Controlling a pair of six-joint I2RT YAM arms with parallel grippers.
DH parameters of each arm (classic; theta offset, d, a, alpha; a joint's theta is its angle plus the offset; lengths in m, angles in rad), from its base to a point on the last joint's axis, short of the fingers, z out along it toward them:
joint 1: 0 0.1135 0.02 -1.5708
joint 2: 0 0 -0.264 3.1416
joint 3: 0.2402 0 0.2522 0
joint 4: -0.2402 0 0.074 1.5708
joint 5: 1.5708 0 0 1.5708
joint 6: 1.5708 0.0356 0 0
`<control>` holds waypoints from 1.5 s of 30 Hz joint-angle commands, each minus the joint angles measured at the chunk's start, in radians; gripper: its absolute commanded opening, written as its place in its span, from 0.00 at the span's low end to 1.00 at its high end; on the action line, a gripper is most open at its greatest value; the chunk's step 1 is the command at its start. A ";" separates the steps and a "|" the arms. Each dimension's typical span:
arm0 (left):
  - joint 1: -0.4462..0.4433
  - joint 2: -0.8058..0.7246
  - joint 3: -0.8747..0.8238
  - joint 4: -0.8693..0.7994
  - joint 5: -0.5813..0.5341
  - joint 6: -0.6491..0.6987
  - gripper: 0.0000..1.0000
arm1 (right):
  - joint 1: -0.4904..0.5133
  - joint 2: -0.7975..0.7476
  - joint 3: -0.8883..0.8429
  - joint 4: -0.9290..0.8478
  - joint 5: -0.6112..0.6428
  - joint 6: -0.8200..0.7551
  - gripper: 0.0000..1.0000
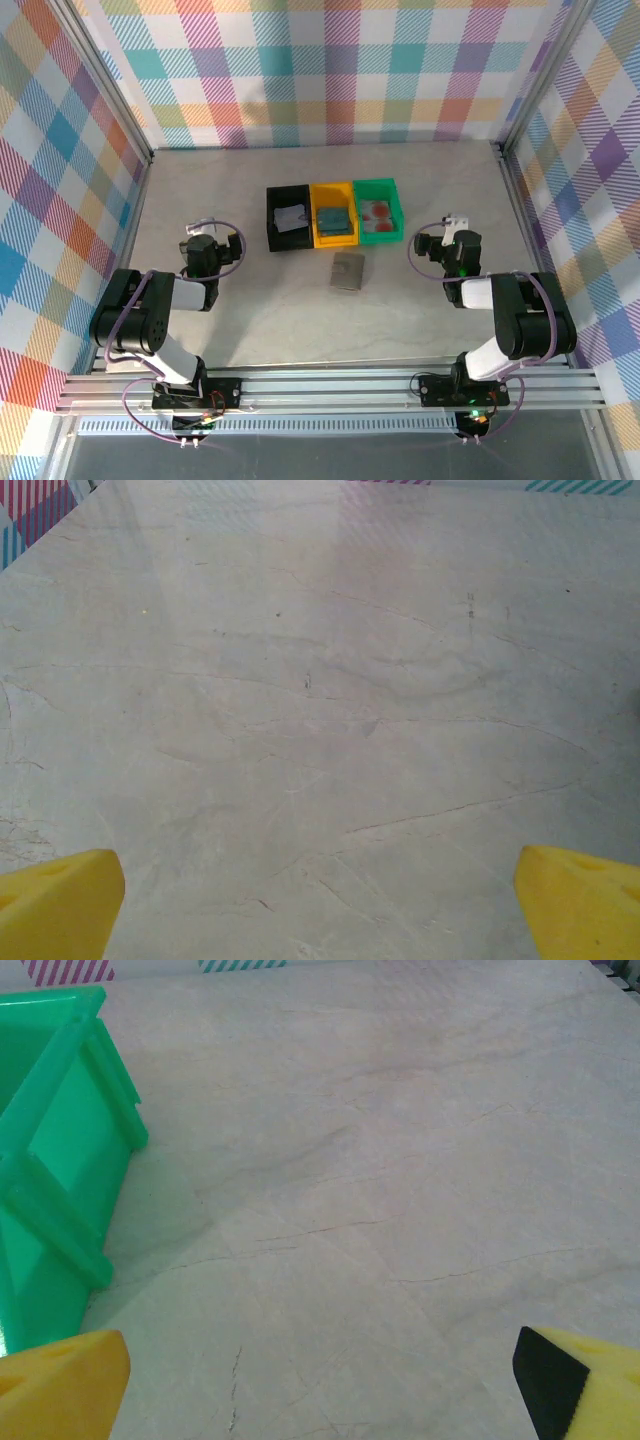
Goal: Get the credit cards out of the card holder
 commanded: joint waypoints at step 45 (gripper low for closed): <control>-0.001 -0.217 0.169 -0.391 -0.071 -0.026 1.00 | 0.000 -0.299 0.104 -0.340 -0.087 0.036 0.99</control>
